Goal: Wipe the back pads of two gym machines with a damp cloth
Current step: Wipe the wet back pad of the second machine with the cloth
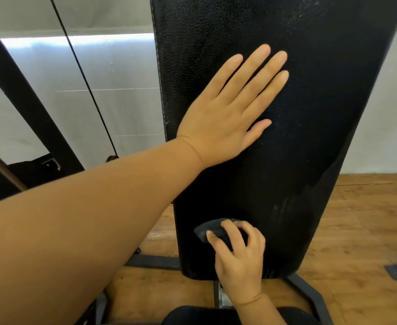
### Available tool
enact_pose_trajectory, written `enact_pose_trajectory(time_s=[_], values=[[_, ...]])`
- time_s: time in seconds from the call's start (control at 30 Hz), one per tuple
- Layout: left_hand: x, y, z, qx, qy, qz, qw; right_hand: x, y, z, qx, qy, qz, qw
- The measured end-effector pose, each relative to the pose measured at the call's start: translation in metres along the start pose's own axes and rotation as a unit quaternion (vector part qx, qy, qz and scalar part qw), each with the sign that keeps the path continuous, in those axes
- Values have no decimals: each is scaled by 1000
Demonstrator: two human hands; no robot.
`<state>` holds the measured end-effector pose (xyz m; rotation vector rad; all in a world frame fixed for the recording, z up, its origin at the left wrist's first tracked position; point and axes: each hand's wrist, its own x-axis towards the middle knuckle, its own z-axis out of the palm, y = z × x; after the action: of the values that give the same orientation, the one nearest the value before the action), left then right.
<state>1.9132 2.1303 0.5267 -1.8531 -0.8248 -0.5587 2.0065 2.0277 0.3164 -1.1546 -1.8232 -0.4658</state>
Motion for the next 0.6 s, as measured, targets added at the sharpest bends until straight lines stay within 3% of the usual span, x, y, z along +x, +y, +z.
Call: enact_pose_trajectory(time_s=[0.33, 0.6], values=[[-2, 1, -2, -27, -25, 0, 999, 23, 29, -19, -2, 64, 44, 997], [-2, 2, -1, -23, -28, 1, 999, -11, 46, -23, -10, 23, -1, 1000]])
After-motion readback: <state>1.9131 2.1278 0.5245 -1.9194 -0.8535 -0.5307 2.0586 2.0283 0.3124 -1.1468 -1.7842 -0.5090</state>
